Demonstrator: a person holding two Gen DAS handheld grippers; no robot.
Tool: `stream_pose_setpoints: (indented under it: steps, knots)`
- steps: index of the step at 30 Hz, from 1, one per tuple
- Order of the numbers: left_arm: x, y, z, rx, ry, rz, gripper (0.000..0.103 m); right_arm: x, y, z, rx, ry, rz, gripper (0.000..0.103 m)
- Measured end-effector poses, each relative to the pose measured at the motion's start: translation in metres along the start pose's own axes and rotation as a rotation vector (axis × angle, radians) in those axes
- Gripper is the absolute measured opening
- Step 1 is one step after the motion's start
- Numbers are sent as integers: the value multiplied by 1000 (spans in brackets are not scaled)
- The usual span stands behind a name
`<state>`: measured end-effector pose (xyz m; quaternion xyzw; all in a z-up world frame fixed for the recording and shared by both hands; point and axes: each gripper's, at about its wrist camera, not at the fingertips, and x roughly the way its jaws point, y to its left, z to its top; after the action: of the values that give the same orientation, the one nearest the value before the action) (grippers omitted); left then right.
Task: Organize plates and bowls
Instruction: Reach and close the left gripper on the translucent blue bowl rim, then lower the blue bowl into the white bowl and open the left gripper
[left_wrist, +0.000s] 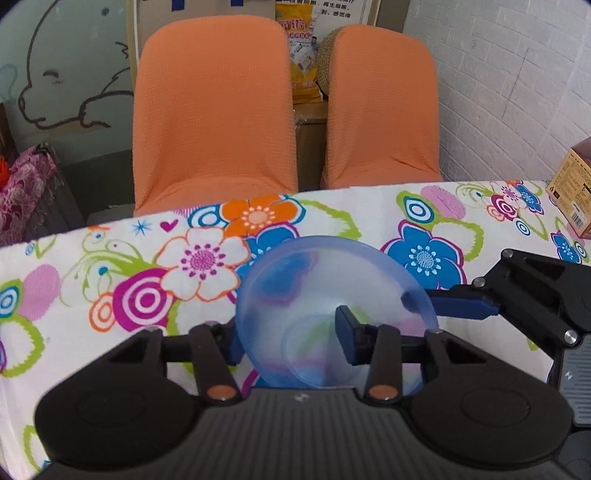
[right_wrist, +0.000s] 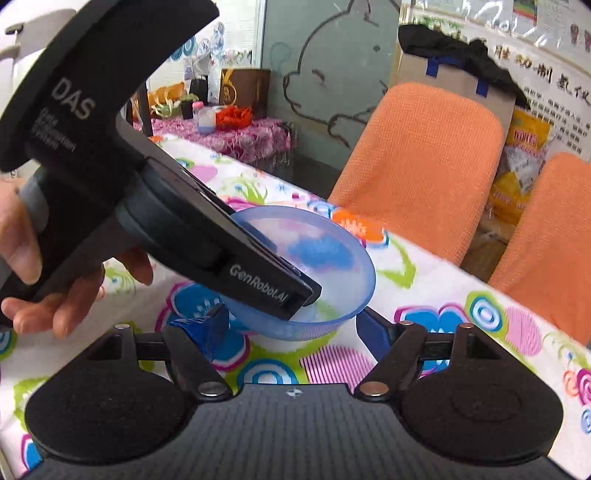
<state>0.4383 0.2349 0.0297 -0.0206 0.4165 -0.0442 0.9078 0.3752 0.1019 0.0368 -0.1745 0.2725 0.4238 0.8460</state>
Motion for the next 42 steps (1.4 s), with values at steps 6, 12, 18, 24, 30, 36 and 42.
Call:
stream_pose_setpoints:
  steps: [6,12,18,24,30,36,42]
  knots:
    - [-61,-21,8,14,-82,-15,43,-63,15,14,-41,-75,-44,62]
    - [-130,-91,-20,55,-123,-66,43,-152,29,-8,-58,-60,-110,65]
    - [-163,-177,-72,130,-107,-177,45,-232,42,-62,-12,34,-207,65]
    - [-167,-235,-130,203,-55,-256,48,-258,55,-114,41,96,-248,65]
    - [-156,-251,-162,225,-10,-250,52,-256,57,-145,88,107,-220,65]
    - [-147,-252,-166,242,3,-217,66,-257,59,-164,102,113,-201,64]
    - [-158,-242,-166,256,-9,-196,72,-274,59,-181,152,140,-204,64]
